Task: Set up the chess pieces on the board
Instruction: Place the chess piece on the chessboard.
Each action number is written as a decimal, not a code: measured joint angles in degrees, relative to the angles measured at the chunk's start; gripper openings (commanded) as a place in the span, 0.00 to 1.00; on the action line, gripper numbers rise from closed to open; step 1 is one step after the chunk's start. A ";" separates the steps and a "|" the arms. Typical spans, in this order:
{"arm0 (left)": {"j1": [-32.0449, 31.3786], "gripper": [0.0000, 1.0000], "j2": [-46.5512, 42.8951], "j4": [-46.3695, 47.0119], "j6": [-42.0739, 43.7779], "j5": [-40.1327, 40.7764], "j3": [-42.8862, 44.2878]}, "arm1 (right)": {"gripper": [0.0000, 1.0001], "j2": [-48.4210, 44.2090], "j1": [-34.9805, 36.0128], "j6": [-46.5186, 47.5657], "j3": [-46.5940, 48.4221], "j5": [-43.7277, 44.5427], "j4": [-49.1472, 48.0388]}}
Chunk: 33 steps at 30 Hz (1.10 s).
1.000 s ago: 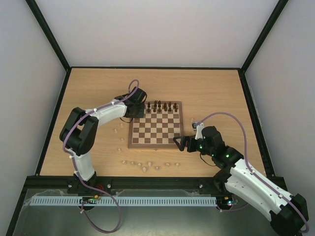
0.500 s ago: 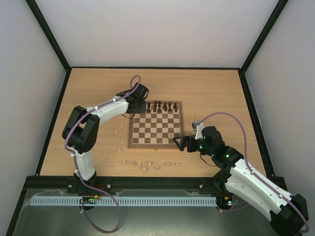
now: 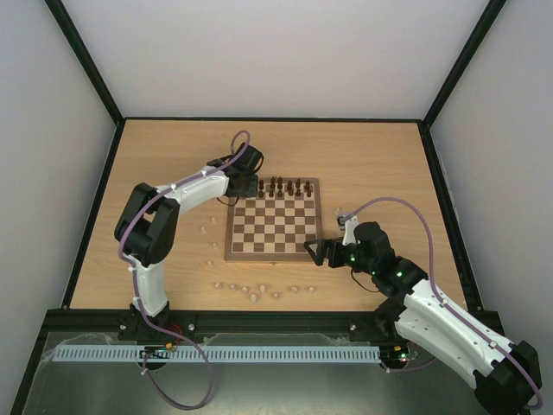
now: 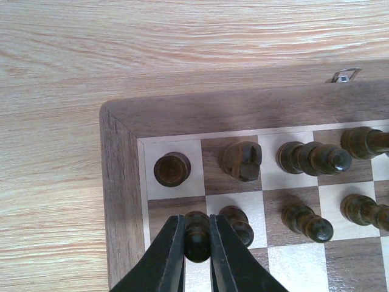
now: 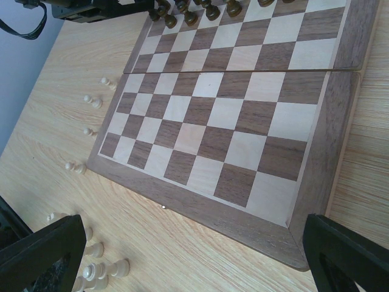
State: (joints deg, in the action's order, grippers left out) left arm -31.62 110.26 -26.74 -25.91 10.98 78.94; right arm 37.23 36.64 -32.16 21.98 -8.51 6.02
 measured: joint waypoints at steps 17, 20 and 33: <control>0.00 0.04 1.29 -1.07 0.02 1.33 0.50 | 0.99 0.00 0.00 0.00 -0.31 -0.07 -0.42; 0.00 0.05 1.29 -1.09 0.00 1.57 0.50 | 0.99 0.00 0.00 0.00 -0.31 -0.07 -0.44; 0.00 0.12 1.84 -1.14 0.00 2.10 0.50 | 0.99 0.00 0.02 0.00 -0.33 -0.09 -0.44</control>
State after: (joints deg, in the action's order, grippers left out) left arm -31.62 112.09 -27.88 -25.91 13.08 79.44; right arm 37.23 36.67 -32.16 21.65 -8.60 5.58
